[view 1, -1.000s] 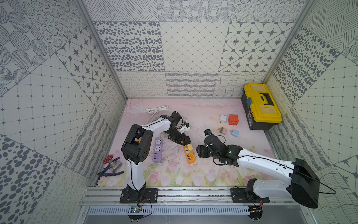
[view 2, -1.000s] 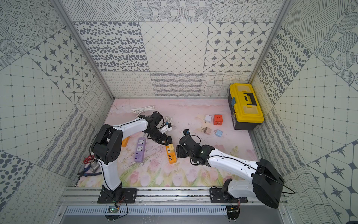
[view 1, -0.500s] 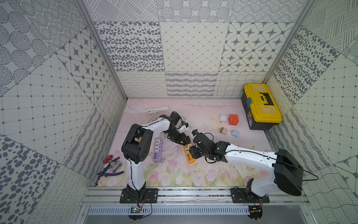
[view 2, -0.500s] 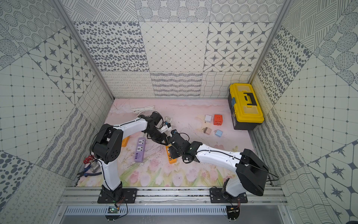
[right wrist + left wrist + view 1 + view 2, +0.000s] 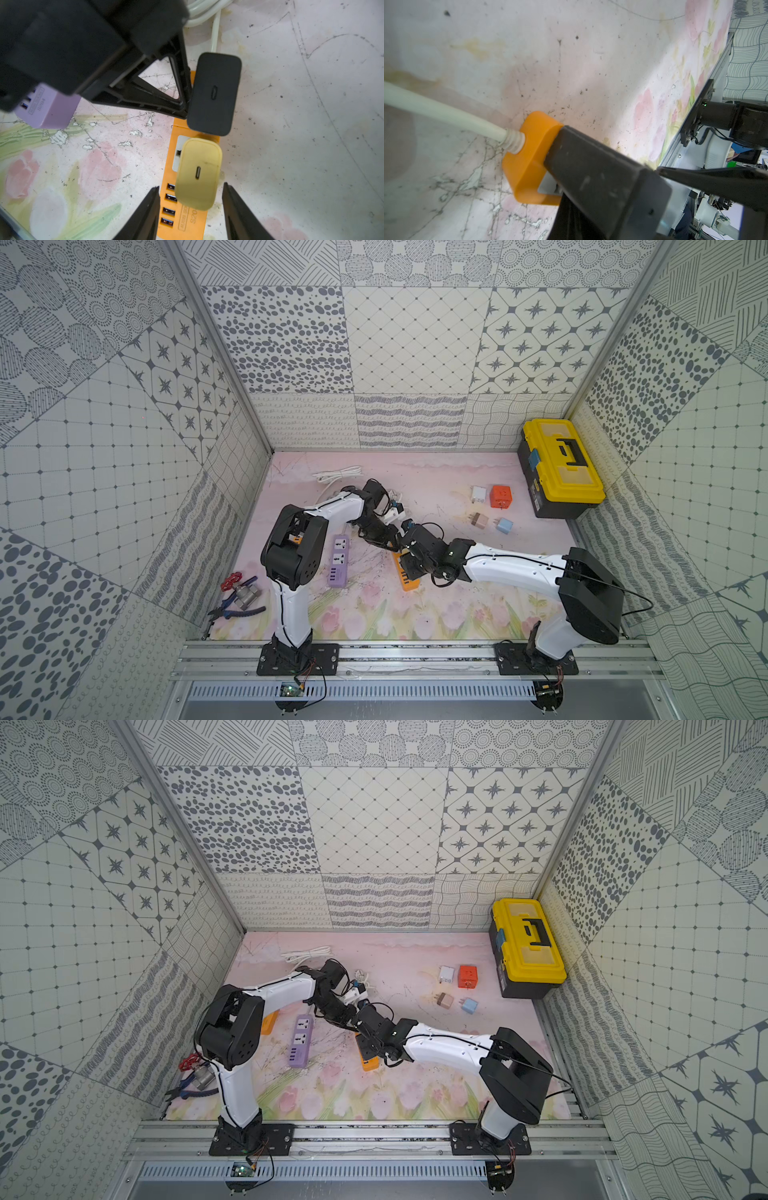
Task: Pull the plug off the socket
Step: Remove the plug from the socket.
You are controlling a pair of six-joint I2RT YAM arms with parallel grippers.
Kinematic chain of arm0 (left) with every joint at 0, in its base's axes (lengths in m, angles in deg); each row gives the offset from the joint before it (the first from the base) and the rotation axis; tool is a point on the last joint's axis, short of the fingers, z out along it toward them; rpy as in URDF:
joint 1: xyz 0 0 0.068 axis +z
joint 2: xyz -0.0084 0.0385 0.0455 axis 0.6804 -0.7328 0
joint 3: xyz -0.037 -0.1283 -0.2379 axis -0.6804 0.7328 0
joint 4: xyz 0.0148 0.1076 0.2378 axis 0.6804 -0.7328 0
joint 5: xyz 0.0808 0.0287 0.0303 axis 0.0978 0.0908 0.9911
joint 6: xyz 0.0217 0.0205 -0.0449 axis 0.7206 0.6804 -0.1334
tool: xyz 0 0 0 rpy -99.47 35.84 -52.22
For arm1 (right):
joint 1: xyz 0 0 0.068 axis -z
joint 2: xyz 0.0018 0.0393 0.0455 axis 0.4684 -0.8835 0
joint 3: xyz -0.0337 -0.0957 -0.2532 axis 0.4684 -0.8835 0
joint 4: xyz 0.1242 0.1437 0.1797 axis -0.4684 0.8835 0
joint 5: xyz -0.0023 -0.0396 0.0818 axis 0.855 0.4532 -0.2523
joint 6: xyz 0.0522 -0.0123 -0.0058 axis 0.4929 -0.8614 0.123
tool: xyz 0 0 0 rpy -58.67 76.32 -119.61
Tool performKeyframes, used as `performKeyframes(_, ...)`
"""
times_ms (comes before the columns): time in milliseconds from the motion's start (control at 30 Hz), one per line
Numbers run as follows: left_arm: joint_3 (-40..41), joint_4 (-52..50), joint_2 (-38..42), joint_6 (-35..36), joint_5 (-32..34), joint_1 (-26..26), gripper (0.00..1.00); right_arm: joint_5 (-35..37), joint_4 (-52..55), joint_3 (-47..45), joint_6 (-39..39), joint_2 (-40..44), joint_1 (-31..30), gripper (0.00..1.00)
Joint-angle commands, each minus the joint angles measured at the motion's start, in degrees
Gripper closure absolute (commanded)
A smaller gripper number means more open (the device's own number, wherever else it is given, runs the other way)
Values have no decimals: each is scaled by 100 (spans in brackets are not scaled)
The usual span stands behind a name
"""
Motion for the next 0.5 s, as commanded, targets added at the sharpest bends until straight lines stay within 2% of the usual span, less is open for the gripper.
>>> performKeyframes(0,41,29,-90,23,287,27,100,257,-64,214,-59,-191,-154,50)
performKeyframes(233,29,16,-109,18,234,54,100,508,-56,463,17,-488,-387,58)
performKeyframes(467,37,9,-118,24,222,65,100,897,85,517,327,-548,-458,70)
